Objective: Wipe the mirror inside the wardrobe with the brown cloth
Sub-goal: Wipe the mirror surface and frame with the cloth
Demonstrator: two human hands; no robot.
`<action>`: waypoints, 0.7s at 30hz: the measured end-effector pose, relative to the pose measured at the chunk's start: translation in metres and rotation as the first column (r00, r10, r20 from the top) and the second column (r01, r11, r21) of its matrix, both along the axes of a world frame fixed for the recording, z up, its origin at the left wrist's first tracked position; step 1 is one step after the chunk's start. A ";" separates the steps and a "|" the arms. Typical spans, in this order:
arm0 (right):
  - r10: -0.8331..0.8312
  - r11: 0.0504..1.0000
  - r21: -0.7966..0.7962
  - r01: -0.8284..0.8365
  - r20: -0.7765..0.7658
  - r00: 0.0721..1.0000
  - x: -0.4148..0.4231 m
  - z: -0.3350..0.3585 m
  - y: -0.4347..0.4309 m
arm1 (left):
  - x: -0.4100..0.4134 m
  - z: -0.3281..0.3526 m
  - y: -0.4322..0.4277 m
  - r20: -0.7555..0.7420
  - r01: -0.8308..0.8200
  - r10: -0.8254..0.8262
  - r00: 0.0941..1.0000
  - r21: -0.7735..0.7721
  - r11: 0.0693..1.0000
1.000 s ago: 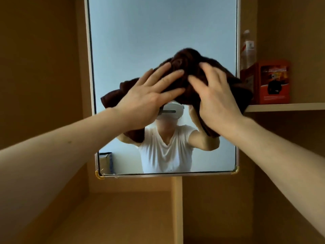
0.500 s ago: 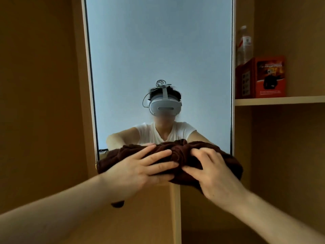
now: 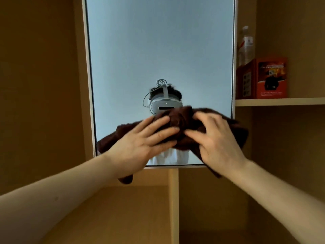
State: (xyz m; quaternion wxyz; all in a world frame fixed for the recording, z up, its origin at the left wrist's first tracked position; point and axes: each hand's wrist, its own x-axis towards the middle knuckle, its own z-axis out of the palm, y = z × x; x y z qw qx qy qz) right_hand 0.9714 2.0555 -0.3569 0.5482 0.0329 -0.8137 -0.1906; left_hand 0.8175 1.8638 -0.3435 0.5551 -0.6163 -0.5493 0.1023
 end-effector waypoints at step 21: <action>0.001 0.993 -0.121 -0.009 -0.066 0.998 -0.002 0.033 -0.003 | 0.010 0.024 0.008 0.076 0.045 -0.050 0.996 0.068 0.997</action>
